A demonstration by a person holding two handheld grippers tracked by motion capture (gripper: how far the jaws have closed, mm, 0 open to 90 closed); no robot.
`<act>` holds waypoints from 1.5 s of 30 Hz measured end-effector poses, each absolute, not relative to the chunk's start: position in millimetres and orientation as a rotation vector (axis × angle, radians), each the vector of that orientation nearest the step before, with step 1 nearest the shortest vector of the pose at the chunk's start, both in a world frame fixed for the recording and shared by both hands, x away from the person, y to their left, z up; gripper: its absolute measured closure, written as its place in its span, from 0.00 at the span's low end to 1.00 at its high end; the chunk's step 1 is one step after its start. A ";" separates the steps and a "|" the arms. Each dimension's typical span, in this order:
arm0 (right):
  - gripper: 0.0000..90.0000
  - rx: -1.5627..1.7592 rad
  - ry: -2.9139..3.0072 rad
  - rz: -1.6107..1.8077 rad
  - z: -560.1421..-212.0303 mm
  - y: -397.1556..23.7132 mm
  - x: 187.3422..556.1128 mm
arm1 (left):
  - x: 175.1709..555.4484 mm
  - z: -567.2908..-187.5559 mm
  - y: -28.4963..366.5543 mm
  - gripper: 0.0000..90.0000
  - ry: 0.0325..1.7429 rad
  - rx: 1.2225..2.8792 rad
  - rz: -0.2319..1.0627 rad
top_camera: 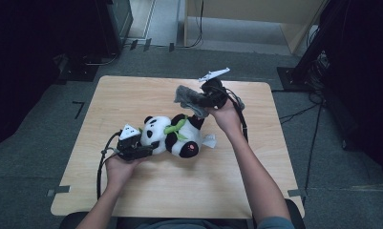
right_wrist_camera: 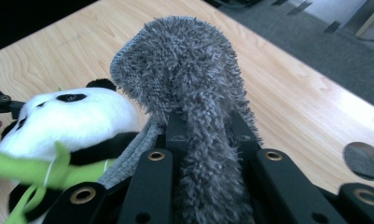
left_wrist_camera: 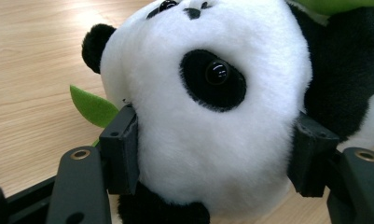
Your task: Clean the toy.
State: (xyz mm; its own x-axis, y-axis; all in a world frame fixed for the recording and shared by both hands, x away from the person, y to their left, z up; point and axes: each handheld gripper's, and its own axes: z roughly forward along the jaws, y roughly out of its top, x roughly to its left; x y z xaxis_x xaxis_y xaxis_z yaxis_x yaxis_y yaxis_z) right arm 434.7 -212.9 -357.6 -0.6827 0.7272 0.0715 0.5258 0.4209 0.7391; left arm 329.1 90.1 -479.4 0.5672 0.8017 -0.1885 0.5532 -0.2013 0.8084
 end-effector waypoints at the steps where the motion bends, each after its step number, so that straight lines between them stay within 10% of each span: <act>1: 0.84 1.080 2.404 1.139 -356.5 -217.3 429.1 | 329.3 -479.1 90.1 0.35 1.106 1.884 0.344; 35: 0.84 1.263 2.375 1.100 -431.2 -271.3 394.5 | 328.2 -486.1 92.8 0.29 1.067 1.889 0.329; 45: 0.84 1.281 2.274 1.221 -406.2 -284.3 387.1 | 327.6 -485.6 94.1 0.29 1.053 1.892 0.322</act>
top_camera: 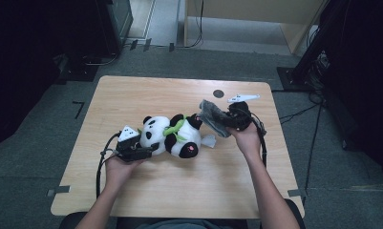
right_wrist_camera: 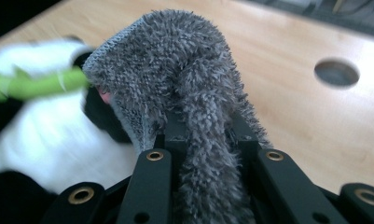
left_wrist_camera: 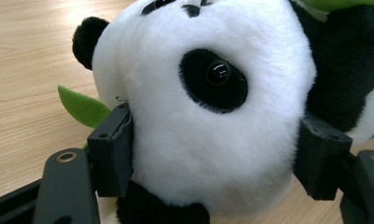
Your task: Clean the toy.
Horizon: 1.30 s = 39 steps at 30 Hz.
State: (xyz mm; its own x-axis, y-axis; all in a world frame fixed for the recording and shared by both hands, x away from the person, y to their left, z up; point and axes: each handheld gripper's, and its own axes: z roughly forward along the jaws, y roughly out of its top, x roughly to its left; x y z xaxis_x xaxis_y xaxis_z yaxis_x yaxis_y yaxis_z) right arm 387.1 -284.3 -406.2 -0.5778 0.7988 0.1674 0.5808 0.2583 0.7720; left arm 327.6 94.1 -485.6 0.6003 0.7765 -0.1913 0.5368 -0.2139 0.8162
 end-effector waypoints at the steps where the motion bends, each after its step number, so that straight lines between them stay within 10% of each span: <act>1: 0.84 1.281 2.274 1.221 -406.2 -284.3 387.1 | 327.4 -485.5 94.0 0.29 1.053 1.892 0.323; 20: 0.82 1.114 2.420 1.248 -398.2 -200.1 401.9 | 327.4 -485.4 93.6 0.30 1.056 1.890 0.329; 39: 0.83 1.165 2.349 1.226 -415.7 -245.7 389.5 | 328.8 -485.5 94.0 0.31 1.060 1.882 0.312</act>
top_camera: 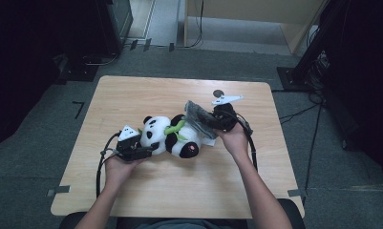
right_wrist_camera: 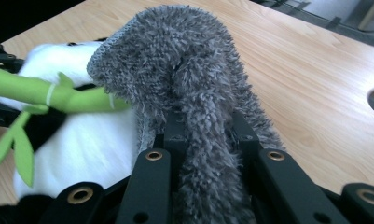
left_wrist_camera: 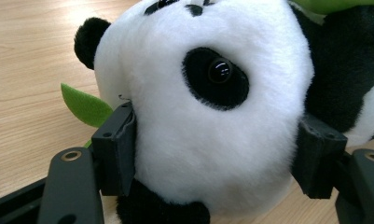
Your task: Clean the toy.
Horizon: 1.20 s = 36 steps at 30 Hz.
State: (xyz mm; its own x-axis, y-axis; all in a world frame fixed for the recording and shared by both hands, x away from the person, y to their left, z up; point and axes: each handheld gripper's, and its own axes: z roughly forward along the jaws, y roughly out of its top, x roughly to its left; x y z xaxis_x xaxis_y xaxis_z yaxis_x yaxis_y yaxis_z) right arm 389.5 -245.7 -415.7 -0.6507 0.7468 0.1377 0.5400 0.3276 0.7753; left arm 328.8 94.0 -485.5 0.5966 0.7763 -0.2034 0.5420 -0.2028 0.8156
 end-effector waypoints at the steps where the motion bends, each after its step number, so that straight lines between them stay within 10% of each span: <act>1: 0.83 1.177 2.349 1.216 -416.8 -248.6 389.5 | 328.9 -485.8 94.4 0.31 1.060 1.880 0.311; 20: 0.84 1.242 2.315 1.244 -408.9 -270.3 380.3 | 328.1 -486.5 95.1 0.30 1.053 1.876 0.317; 36: 0.84 0.954 2.470 1.261 -365.9 -160.4 409.9 | 327.7 -485.9 95.4 0.31 1.035 1.890 0.332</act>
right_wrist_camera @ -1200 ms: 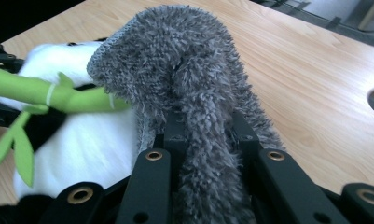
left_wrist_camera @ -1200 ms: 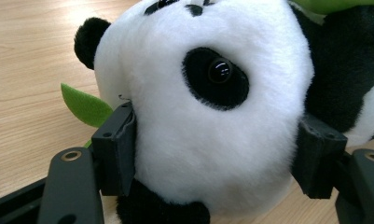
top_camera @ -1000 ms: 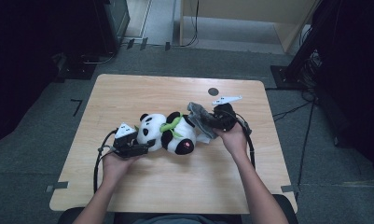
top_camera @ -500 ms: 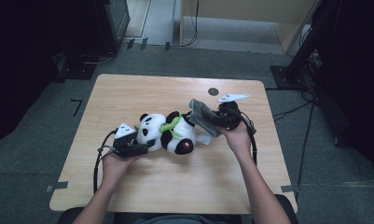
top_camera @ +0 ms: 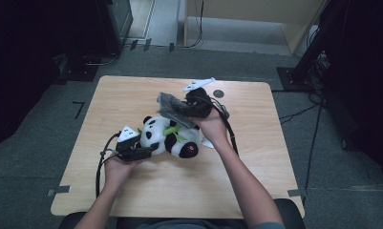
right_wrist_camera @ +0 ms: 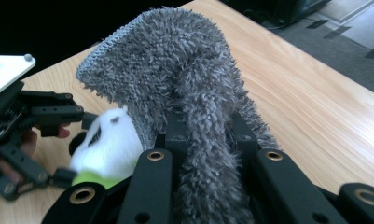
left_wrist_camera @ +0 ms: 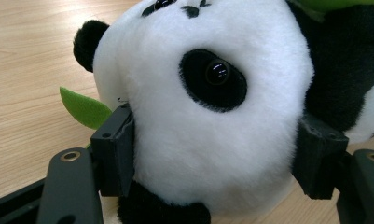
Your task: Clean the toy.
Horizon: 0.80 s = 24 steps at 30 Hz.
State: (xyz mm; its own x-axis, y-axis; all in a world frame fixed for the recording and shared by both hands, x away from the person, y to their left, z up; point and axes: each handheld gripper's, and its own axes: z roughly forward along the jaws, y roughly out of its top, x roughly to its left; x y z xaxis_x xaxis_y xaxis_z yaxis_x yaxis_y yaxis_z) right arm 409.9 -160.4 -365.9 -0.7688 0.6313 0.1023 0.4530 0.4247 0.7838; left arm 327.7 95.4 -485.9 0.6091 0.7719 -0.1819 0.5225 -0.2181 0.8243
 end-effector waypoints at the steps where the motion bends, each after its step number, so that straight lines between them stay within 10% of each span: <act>1: 0.84 0.948 2.486 1.258 -367.8 -152.8 412.7 | 327.6 -485.9 95.4 0.31 1.035 1.891 0.332; 11: 0.84 0.850 2.671 1.176 -397.3 -89.0 415.9 | 326.9 -486.1 94.9 0.30 1.038 1.888 0.339; 24: 0.83 0.839 2.670 1.137 -405.4 -108.3 416.0 | 327.2 -485.3 94.1 0.33 1.050 1.898 0.334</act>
